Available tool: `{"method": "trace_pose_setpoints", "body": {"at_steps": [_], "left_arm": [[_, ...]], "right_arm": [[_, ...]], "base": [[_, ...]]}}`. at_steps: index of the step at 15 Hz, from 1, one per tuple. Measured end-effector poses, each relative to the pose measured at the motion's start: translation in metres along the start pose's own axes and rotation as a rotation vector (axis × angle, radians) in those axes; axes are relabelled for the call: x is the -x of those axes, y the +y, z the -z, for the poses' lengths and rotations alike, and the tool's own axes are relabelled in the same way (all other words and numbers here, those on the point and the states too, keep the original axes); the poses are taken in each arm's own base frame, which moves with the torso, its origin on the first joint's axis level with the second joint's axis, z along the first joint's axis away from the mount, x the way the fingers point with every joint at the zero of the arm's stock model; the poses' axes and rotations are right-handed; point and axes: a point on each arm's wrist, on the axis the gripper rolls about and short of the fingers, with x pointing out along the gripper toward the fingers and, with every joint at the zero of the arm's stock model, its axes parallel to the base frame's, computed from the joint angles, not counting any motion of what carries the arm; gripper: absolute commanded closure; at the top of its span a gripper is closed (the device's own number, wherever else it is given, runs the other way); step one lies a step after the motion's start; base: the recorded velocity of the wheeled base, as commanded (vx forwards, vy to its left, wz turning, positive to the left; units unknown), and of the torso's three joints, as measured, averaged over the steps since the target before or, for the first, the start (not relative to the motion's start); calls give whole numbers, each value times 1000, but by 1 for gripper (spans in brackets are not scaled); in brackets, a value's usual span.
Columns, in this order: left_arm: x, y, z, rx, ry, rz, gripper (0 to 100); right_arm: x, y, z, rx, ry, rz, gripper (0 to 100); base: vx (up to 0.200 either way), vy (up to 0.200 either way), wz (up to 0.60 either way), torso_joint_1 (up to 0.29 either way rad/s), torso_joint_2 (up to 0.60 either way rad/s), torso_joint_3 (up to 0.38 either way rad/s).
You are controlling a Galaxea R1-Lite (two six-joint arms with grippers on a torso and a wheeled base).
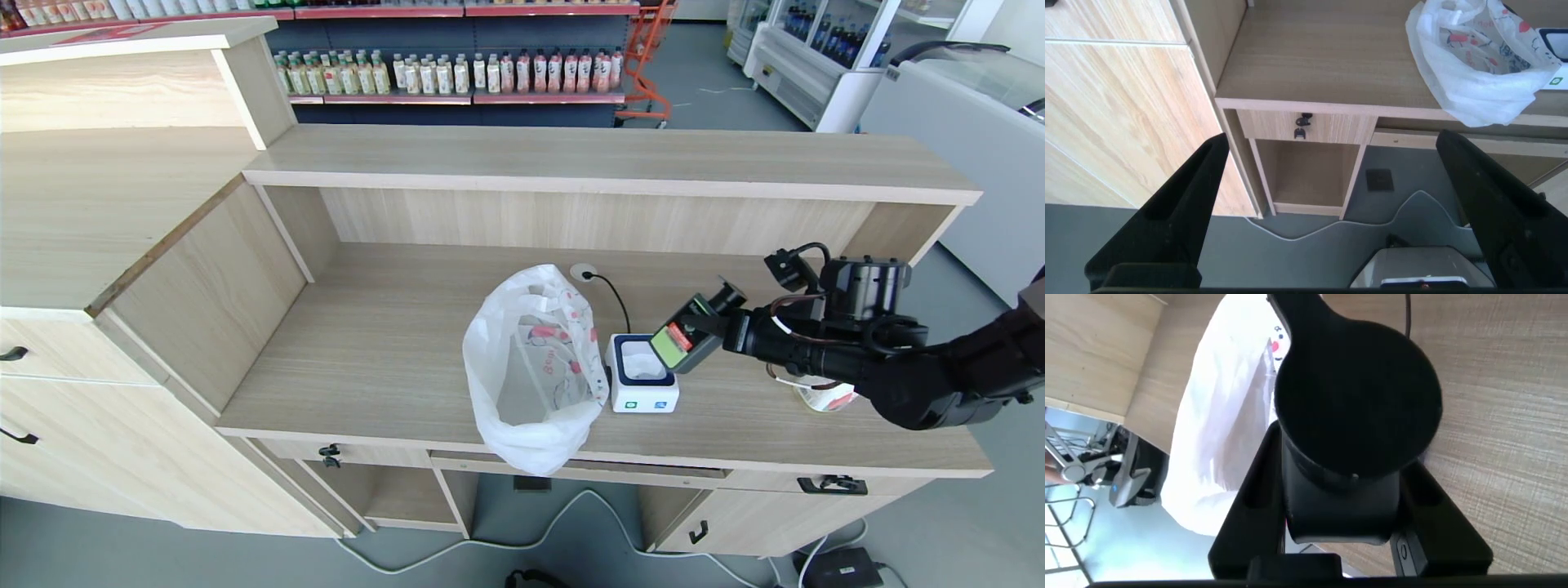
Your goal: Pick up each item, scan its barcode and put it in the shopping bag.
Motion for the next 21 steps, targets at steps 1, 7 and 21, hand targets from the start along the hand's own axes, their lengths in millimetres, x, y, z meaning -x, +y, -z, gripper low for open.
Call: {"method": "trace_pose_setpoints", "body": {"at_steps": [1, 7, 21], "left_arm": [[0, 0, 0, 0, 0, 0, 0], [0, 0, 0, 0, 0, 0, 0], [0, 0, 0, 0, 0, 0, 0]], "right_arm": [[-2, 0, 2, 0, 6, -3, 100], [-14, -2, 5, 33, 12, -9, 100], [-29, -2, 16, 38, 42, -25, 100]], "base": [[0, 0, 0, 0, 0, 0], [0, 0, 0, 0, 0, 0], [0, 0, 0, 0, 0, 0]]}}
